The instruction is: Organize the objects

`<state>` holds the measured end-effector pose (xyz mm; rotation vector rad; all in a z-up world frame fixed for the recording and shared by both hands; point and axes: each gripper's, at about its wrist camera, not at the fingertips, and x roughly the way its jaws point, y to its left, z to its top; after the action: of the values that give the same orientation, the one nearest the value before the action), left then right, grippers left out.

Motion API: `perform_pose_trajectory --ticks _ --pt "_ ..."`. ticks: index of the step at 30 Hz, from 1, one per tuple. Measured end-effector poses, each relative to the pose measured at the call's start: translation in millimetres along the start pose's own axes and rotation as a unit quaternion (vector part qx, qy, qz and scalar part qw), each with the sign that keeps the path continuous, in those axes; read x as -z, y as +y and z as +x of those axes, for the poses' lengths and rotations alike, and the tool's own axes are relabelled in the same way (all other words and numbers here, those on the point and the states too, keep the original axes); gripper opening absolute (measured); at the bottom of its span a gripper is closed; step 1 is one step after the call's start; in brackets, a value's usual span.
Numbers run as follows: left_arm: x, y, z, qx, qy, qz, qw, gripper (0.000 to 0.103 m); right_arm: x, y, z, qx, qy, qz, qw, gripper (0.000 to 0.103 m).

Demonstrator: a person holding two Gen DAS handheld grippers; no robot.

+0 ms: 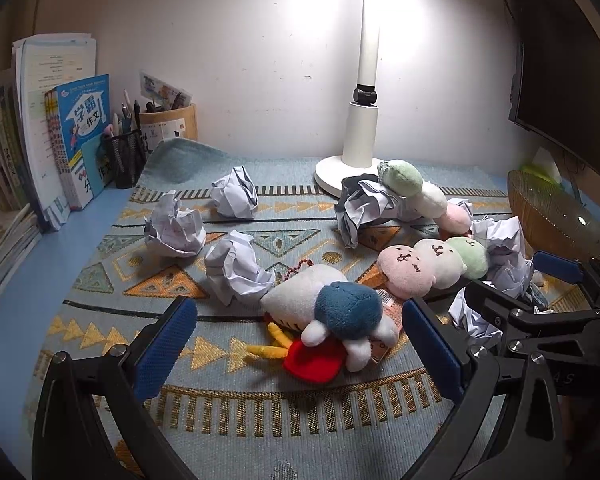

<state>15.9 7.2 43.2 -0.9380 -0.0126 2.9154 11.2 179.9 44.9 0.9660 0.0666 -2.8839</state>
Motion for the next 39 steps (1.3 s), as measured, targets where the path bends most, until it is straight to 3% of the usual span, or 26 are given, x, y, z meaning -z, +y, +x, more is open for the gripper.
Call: perform_pose_trajectory --ticks 39 --pt "1.8 0.5 3.4 -0.003 0.009 -0.002 1.0 0.102 0.6 -0.7 2.2 -0.004 0.004 0.011 1.0 0.103"
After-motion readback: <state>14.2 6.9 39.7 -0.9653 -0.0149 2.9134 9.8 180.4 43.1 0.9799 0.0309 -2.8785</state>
